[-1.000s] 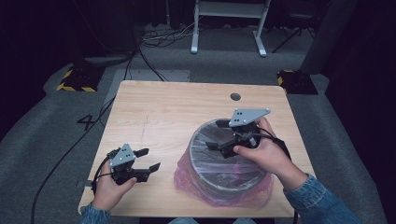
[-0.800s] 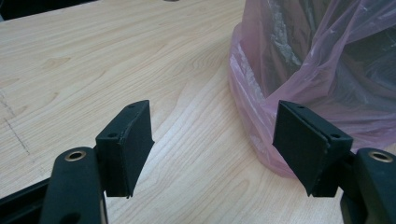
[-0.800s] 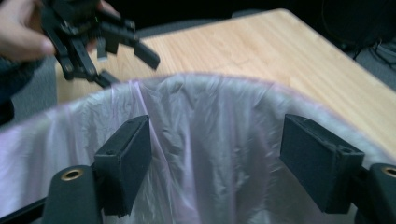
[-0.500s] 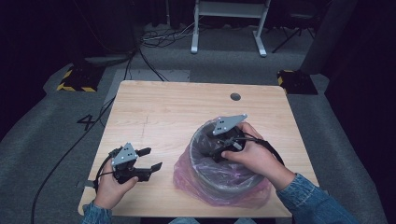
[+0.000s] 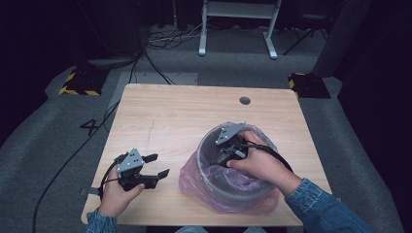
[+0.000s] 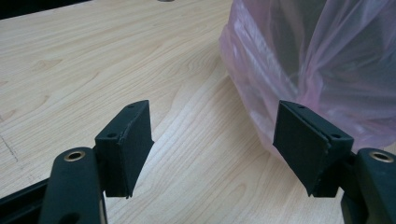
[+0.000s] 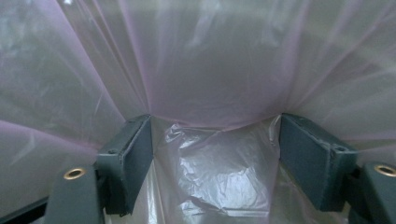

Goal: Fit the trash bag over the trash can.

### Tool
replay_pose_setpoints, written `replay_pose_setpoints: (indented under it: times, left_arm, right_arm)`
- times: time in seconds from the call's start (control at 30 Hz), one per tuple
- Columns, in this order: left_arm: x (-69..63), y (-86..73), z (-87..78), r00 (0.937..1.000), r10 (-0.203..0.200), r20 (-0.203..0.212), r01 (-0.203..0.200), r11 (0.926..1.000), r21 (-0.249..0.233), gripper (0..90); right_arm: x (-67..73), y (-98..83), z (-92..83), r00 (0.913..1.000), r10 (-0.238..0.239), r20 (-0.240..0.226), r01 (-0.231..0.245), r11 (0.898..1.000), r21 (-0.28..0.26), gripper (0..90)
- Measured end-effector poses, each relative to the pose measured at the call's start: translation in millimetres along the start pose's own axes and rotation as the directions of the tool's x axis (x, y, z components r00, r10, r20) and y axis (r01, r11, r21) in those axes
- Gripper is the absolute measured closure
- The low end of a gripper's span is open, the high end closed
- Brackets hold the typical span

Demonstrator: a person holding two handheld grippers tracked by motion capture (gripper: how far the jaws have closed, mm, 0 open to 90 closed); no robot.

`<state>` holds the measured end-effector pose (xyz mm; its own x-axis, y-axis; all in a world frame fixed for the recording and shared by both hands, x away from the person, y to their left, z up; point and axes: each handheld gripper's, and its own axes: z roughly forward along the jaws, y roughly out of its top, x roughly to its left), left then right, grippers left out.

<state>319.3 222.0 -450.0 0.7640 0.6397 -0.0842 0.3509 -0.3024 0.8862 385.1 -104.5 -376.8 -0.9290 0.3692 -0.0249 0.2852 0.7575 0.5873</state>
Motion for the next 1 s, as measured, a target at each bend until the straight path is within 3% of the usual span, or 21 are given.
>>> replay_pose_setpoints:
  times: [0.23, 0.4, 0.53, 0.57, 0.67, 0.73, 0.87, 0.93, 0.97, 1.0]
  left_arm:
    - [0.2, -0.2, 0.2, 1.0, 0.0, 0.001, 0.0, 1.0, 0.004, 28.0]
    - [0.1, -0.3, -0.2, 1.0, -0.002, 0.001, 0.002, 1.0, 0.002, 28.0]
    - [1.0, -0.7, -0.7, 1.0, -0.004, 0.001, 0.004, 1.0, 0.001, 28.0]
    - [0.9, -0.6, -0.5, 1.0, -0.005, 0.002, 0.005, 1.0, 0.001, 28.0]
    - [0.5, 0.2, 0.6, 1.0, -0.002, 0.003, 0.002, 1.0, 0.002, 28.0]
    - [0.1, 0.6, 1.7, 1.0, 0.001, 0.005, -0.001, 1.0, 0.001, 28.0]
    - [-0.7, 1.7, 3.2, 1.0, 0.002, 0.009, -0.002, 1.0, 0.004, 28.0]
    - [-0.6, 2.3, 4.2, 0.9999, 0.007, 0.01, -0.007, 1.0, 0.001, 28.0]
    - [-0.6, 2.3, 4.2, 0.9999, 0.007, 0.01, -0.007, 1.0, 0.001, 28.0]
    - [-0.7, 2.4, 4.3, 0.9999, 0.004, 0.011, -0.004, 1.0, 0.002, 28.0]
  right_arm:
    - [-0.6, -6.1, 15.8, 0.9996, 0.017, -0.02, -0.015, 0.995, 0.094, 24.9]
    - [-0.6, -5.8, 15.2, 0.9993, 0.02, -0.03, -0.017, 0.995, 0.098, 25.0]
    - [-1.2, 0.2, -2.8, 0.9989, 0.037, -0.03, -0.037, 0.999, -0.004, 25.7]
    - [-2.3, 3.1, -15.7, 0.9984, 0.049, -0.027, -0.05, 0.997, -0.058, 26.0]
    - [-2.9, 5.5, -28.1, 0.9982, 0.054, -0.024, -0.056, 0.994, -0.097, 26.2]
    - [-1.6, 8.3, -44.1, 0.9984, 0.055, -0.015, -0.056, 0.988, -0.144, 26.7]
    - [0.9, 10.9, -57.5, 0.9986, 0.052, -0.005, -0.052, 0.979, -0.198, 27.3]
    - [2.3, 13.7, -71.5, 0.9988, 0.048, 0.009, -0.044, 0.965, -0.257, 29.1]
    - [2.3, 13.7, -71.5, 0.9988, 0.048, 0.009, -0.044, 0.965, -0.257, 29.1]
    - [3.6, 15.5, -82.1, 0.999, 0.044, 0.002, -0.042, 0.954, -0.298, 29.3]
